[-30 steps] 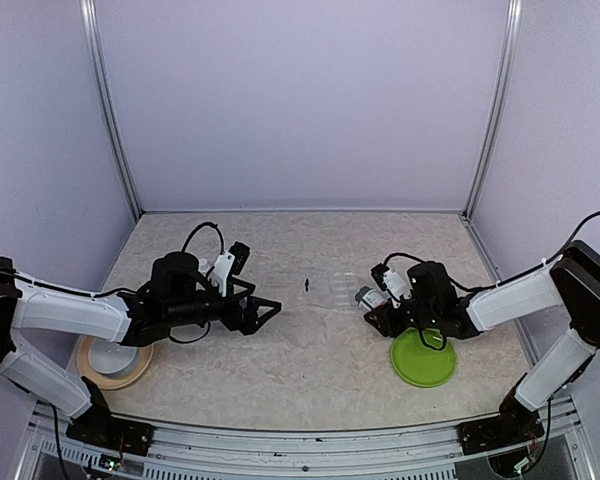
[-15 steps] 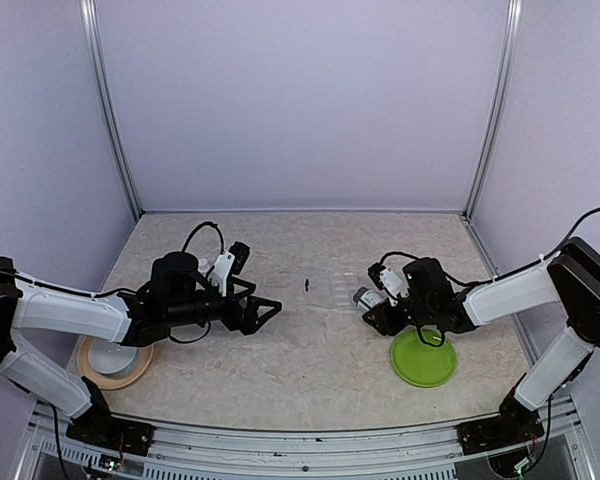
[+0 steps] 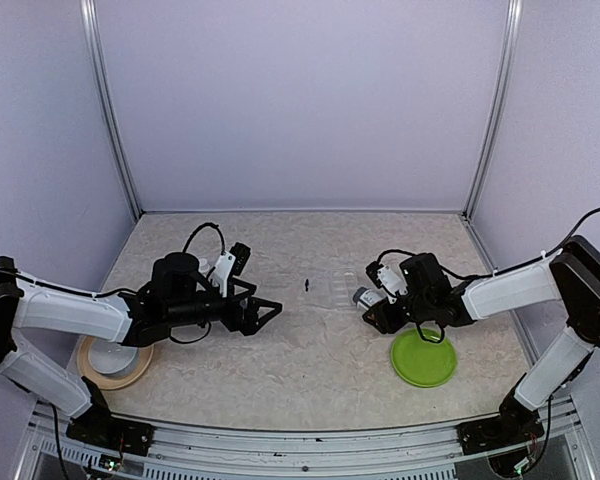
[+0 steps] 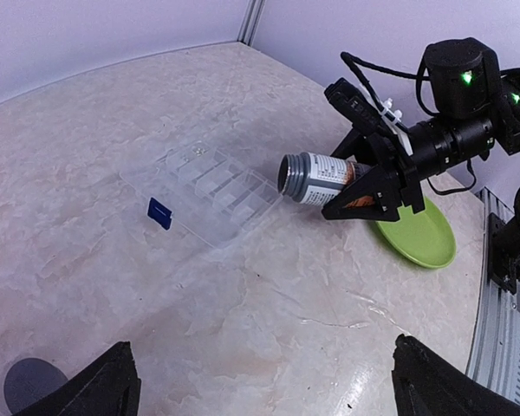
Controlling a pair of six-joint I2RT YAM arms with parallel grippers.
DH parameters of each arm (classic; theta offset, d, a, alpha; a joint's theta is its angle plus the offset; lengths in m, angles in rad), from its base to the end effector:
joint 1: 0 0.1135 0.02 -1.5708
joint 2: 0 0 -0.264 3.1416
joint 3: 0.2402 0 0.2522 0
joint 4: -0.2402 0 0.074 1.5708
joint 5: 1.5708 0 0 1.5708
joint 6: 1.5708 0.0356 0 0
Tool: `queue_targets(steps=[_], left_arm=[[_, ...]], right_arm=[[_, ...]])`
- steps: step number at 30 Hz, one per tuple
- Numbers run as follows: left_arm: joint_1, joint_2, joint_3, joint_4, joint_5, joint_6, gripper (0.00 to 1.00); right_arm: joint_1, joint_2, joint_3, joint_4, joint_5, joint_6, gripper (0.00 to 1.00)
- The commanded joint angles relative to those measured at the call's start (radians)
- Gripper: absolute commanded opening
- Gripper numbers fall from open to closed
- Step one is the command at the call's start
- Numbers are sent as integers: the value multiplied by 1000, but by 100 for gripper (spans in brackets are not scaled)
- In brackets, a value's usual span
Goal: Sort the pills into containers
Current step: Pour the pill into the compartment of the pill container.
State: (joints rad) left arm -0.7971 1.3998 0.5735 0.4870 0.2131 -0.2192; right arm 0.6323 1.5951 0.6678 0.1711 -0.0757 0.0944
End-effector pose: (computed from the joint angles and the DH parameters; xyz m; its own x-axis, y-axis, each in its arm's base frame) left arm 0.1957 -0.2111 0.1979 -0.4093 0.1149 -0.9051 0.7679 0.5791 -0.2738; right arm 0.2413 0.1801 0.1423 -0.6108 -0.3310 -0.7193 -0.5787 0.8066 0.1202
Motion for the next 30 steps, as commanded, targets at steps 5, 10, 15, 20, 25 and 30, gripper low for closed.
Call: queue_targets(steps=[5,10,15,20,25,30], left_arm=[[8,14,-5,29,19,1,99],[8,16,-6,28,20,1,99],[8,16,-6,30,20,1,99],[7,16,-6,32,23,1,99],[7,17,-6,32,23,0,99],[7,21,-4,34,25,0,99]], right_arm=[[-9,2,47,-77,-17,-10,0],[-9,8,59,-103,-15,-11,0],[-9,14,69,-116,-14,-10,0],[-9,19,84,-136,-18,-11,0],[-9,17,99,-162,-18,-13,0],[-10,18,119,-187,-14,-15,0]])
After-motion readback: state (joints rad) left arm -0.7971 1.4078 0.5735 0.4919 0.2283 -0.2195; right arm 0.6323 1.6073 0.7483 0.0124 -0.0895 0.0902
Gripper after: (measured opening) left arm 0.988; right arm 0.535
